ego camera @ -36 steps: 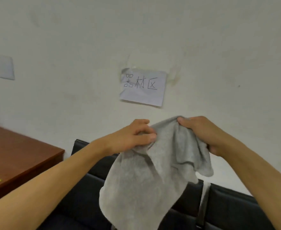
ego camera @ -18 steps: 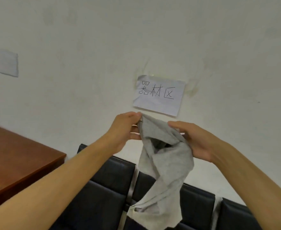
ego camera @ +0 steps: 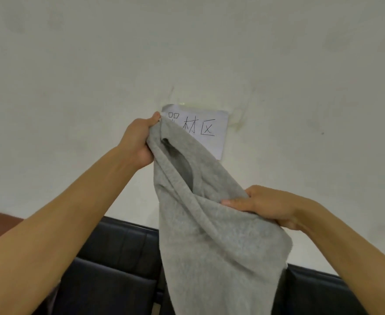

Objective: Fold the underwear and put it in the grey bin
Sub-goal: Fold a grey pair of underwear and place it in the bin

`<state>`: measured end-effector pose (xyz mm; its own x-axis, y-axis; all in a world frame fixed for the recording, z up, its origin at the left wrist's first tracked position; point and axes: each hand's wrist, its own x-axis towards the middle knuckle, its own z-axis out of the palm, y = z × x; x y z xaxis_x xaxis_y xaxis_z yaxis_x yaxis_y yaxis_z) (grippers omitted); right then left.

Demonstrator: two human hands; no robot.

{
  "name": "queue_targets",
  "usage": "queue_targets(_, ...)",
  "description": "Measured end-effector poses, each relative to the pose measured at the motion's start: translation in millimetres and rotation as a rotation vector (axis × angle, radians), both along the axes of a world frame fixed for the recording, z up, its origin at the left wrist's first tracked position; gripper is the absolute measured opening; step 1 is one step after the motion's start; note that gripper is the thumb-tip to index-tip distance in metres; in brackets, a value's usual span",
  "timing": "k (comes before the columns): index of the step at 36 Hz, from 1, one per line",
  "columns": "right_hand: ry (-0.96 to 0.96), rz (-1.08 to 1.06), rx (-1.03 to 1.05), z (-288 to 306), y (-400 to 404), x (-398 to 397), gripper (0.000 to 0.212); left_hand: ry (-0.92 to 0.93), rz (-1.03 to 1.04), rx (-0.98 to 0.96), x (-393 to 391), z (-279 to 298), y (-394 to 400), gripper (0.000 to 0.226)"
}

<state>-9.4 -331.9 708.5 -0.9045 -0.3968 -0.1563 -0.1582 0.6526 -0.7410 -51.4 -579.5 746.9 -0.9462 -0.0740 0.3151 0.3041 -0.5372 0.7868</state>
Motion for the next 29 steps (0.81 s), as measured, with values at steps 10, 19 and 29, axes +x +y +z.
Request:
queue_targets(10,0.122,-0.072,-0.111,0.5,17.6,-35.0,0.036,0.058,0.013,-0.133,-46.1,-0.3,16.5,0.018)
queue_targets(19,0.386,-0.372,-0.396,21.4,27.9,-66.9,0.029,0.019,0.151,-0.355,-80.3,-12.0,22.4,0.031)
queue_targets(29,0.128,-0.349,-0.469,40.3,54.7,-88.6,0.02,0.297,-0.094,-1.434,-94.4,-29.2,13.1,0.091)
